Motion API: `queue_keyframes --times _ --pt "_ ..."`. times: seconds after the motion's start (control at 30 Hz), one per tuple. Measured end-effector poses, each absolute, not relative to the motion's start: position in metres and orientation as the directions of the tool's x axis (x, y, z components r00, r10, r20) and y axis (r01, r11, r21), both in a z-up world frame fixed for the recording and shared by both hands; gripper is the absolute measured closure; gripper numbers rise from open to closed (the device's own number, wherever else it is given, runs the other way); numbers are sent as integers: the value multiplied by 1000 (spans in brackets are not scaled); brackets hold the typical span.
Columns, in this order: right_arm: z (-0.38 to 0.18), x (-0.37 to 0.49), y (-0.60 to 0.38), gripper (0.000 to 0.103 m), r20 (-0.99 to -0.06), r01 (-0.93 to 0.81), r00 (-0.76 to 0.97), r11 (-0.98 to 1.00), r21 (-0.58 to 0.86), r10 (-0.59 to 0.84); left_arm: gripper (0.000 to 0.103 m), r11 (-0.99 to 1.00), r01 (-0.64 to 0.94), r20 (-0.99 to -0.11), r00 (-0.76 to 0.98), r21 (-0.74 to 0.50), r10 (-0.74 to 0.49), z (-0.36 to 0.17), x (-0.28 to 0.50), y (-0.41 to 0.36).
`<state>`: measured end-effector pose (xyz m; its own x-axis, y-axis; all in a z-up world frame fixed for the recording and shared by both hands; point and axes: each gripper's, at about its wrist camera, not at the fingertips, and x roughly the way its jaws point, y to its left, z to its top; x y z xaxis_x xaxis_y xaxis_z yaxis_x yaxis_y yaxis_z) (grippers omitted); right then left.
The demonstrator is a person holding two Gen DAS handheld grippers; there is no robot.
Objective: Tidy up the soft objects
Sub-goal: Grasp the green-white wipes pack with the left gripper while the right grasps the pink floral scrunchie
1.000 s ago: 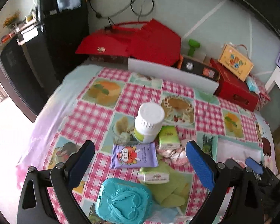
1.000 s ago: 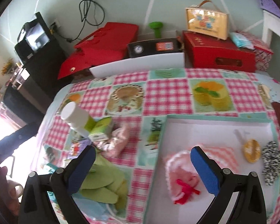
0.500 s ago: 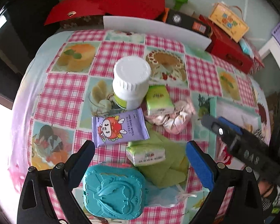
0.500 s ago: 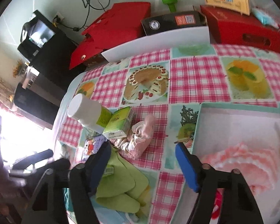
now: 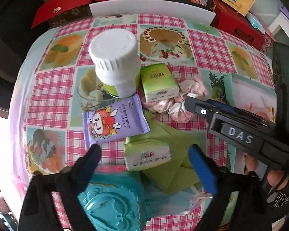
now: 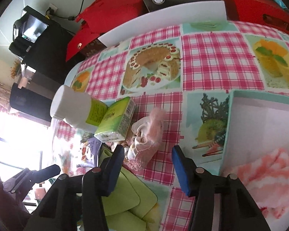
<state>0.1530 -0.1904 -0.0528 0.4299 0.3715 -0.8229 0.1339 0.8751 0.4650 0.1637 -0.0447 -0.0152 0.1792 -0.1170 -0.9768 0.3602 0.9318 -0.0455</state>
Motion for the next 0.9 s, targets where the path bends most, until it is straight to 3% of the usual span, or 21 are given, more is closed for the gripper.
queue_keyframes --times 0.27,0.33,0.43,0.9 --pt "-57 157 -185 71 -818 107 424 875 472 389 50 934 352 -980 158 -60 -122 -23 167 -46" --pt "-57 158 -183 85 -821 100 427 883 459 378 50 934 351 -980 158 -61 -123 -22 167 -45" --pt "-57 157 -181 93 -819 92 431 885 457 378 50 936 347 -978 167 -57 -122 -20 165 -45" --pt "-37 138 -188 93 -801 88 481 889 448 356 51 962 230 -932 293 -150 -215 11 153 -28"
